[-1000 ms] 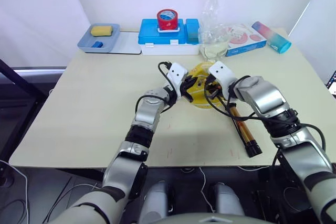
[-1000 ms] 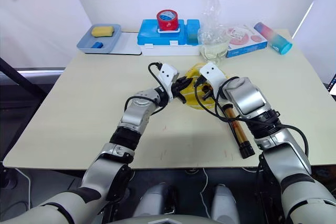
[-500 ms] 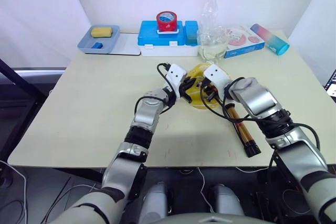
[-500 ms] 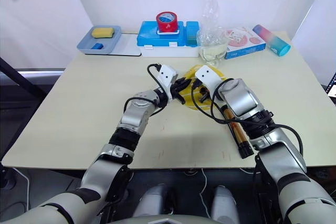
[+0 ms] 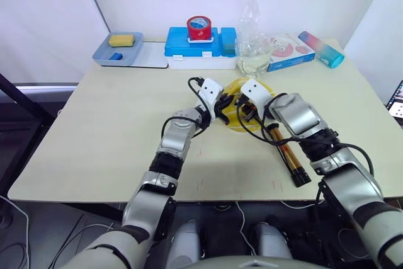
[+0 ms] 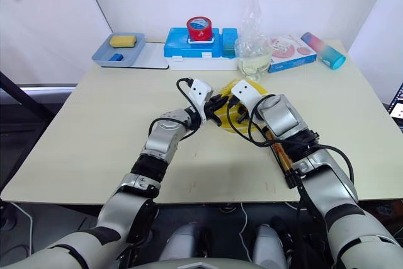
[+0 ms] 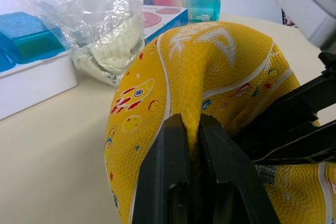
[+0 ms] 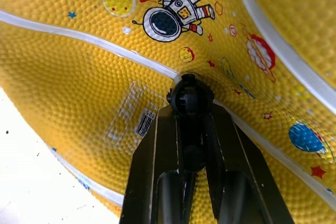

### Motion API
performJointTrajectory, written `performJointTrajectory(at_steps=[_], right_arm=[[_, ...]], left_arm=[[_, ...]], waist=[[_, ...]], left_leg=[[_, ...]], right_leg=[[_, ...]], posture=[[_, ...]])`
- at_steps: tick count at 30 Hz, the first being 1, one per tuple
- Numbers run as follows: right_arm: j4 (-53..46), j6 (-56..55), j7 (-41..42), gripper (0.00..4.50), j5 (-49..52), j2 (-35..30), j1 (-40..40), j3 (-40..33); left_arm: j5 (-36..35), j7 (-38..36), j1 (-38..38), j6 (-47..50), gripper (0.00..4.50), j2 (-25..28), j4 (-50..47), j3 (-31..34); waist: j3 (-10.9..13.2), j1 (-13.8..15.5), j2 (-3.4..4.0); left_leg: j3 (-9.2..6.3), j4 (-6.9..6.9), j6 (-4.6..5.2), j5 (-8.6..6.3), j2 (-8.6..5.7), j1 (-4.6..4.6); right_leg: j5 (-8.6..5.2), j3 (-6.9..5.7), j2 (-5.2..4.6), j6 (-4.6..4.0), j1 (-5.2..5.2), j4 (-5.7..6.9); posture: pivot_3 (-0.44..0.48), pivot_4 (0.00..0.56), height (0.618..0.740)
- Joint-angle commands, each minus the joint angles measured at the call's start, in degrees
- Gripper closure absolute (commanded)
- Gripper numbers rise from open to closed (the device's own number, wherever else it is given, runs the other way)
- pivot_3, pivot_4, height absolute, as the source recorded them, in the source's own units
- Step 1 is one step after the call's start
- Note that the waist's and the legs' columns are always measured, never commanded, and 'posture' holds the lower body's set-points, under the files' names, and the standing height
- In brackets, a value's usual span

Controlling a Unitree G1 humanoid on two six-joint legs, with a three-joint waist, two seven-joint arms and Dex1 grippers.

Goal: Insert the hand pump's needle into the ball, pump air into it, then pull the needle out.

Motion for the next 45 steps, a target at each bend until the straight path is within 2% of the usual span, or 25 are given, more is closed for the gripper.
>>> performJointTrajectory(at_steps=[1,6,9,13,18,21,23,28,30,33,37,41,45], right_arm=[[10.3,0.6,-1.5,4.49,-2.3,1.2,3.9,2.3],[14.0,0.2,-3.7,4.49,-2.5,3.6,4.1,-0.2],[12.1,2.7,-4.3,4.49,-1.2,5.6,4.5,-3.3],[9.0,6.6,-5.9,4.49,-0.4,7.9,5.5,-6.6],[10.1,10.4,-12.3,4.49,1.8,12.0,6.1,-16.8],[8.8,12.0,-13.6,4.49,2.3,12.6,6.2,-18.7],[5.3,15.2,-13.4,4.49,3.8,13.4,6.9,-19.7],[-0.4,17.2,-14.1,4.49,4.6,13.4,9.1,-18.8],[-1.3,18.2,-15.3,4.49,5.2,14.3,9.0,-20.8],[-2.6,22.9,-17.7,4.49,8.2,18.7,7.4,-28.5],[-3.7,23.8,-20.6,4.49,7.4,21.1,6.6,-29.1],[-3.4,25.1,-24.5,4.49,7.7,24.3,6.4,-34.6],[-4.4,24.6,-24.7,4.49,7.8,23.7,7.1,-34.0]], left_arm=[[0.1,-2.3,2.0,1.5,4.50,-2.3,1.7,-3.6],[0.3,-2.2,1.7,1.4,4.50,-2.3,2.1,-3.4],[0.4,-2.2,1.4,1.3,4.50,-2.4,2.4,-3.3],[0.4,-2.4,0.9,0.9,4.50,-2.4,3.2,-3.3],[0.5,-2.8,0.3,0.5,4.50,-2.4,4.2,-3.4],[0.6,-3.1,-0.1,-0.1,4.50,-2.2,5.1,-3.3],[1.0,-3.5,-0.6,-1.0,4.50,-1.7,6.5,-3.4],[1.3,-4.0,-1.4,-2.5,4.50,-1.5,8.6,-3.1],[1.4,-4.2,-1.5,-2.8,4.50,-1.6,9.0,-3.0],[1.4,-4.3,-1.6,-3.2,4.50,-1.7,9.4,-3.1],[1.5,-4.2,-1.8,-3.5,4.50,-2.0,10.0,-3.1],[1.5,-4.3,-2.1,-3.7,4.50,-2.1,10.4,-3.1],[1.5,-4.3,-2.3,-3.9,4.50,-1.9,10.8,-2.9]], waist=[[-0.2,0.0,0.06],[-0.7,-0.3,-0.11],[-0.8,-0.4,-0.05],[-0.8,-0.6,0.28],[-0.8,-0.7,0.29],[-0.8,-0.7,0.31],[-0.8,-0.5,0.36],[-0.5,0.0,0.73],[-0.4,0.1,0.88],[-0.4,0.1,0.95],[-0.3,0.1,1.06],[-0.2,0.1,1.09],[-0.2,0.1,1.14]], left_leg=[[0.00,0.00,-0.01,-0.01,0.01,0.01],[-0.03,-0.02,-0.11,-0.06,0.05,0.14],[-0.04,-0.01,-0.12,-0.07,0.05,0.15],[-0.24,-0.05,-0.12,-0.07,0.04,0.16],[-0.33,-0.06,-0.12,-0.07,0.03,0.14],[-0.33,-0.06,-0.12,-0.07,0.04,0.15],[-0.32,-0.06,-0.12,-0.07,0.04,0.15],[-0.32,-0.06,-0.12,-0.07,0.01,0.05],[-0.32,-0.06,-0.12,-0.07,0.01,0.04],[-0.37,-0.06,-0.12,-0.07,0.01,0.03],[-0.41,-0.06,-0.12,-0.07,0.00,-0.02],[-0.41,-0.06,-0.11,-0.07,0.00,-0.02],[-0.42,-0.06,-0.11,-0.07,0.00,-0.03]], right_leg=[[0.00,0.00,0.00,0.00,0.00,0.00],[0.00,0.01,0.17,-0.03,0.06,0.02],[0.01,0.05,0.20,-0.03,0.06,0.03],[0.03,0.09,1.14,-0.49,0.05,0.03],[-0.01,0.09,1.59,-0.69,0.05,0.02],[-0.01,0.07,1.57,-0.69,0.05,0.02],[-0.01,-0.45,1.16,-0.69,0.05,0.02],[0.00,-0.97,0.83,-0.69,0.04,-0.02],[0.00,-0.99,0.83,-0.69,0.04,-0.03],[0.00,-1.04,0.84,-0.69,0.04,-0.02],[0.00,-1.09,0.84,-0.69,0.04,-0.03],[0.00,-1.10,0.84,-0.69,0.04,-0.05],[0.00,-1.10,0.84,-0.69,0.04,-0.07]], posture=[[0.000,0.150,0.739],[0.000,0.150,0.739],[0.000,0.150,0.739],[0.000,0.150,0.739],[0.000,0.150,0.739],[0.000,0.150,0.739],[0.000,0.150,0.739],[0.000,0.150,0.739],[0.000,0.150,0.739],[0.000,0.150,0.739],[0.000,0.150,0.739],[0.000,0.150,0.739],[0.000,0.150,0.739]])
